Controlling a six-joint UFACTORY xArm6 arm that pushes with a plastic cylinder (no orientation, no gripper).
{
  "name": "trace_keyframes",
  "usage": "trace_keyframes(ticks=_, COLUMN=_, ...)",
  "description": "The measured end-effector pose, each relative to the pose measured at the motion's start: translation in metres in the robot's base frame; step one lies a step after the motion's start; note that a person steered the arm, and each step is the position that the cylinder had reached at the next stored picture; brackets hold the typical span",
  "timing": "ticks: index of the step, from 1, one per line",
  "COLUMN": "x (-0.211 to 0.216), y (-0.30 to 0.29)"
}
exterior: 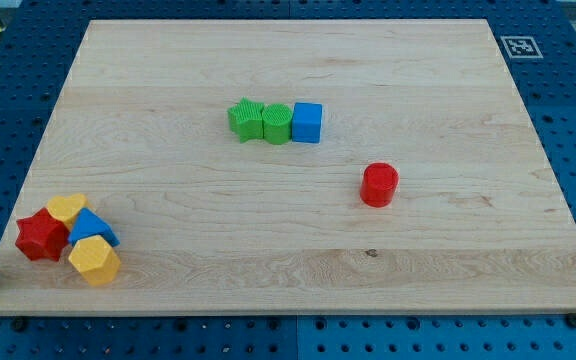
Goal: Push the group of blocks a bit right
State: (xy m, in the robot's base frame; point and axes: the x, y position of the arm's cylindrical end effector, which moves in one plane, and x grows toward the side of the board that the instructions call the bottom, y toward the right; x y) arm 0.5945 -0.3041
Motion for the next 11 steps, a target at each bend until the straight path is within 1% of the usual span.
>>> trace_keyframes(ticks=1, x=-0.028, y=0.005)
trace_keyframes(ticks=2, x=-0.046, y=0.033)
trace_keyframes(ticks=4, x=-0.046, y=0.072)
trace_keyframes(ticks=5, x=-0.045, y=0.072)
trace_keyframes(ticks=6, x=-0.035, y=0.072)
trace_keyframes(ticks=8, x=0.016, y=0.07)
trace_keyframes(ticks=9, x=0.02, y=0.099)
trace_keyframes(ticks=10, x=0.002, y=0.124)
trace_keyframes(ticks=11, x=-0.024, y=0.145)
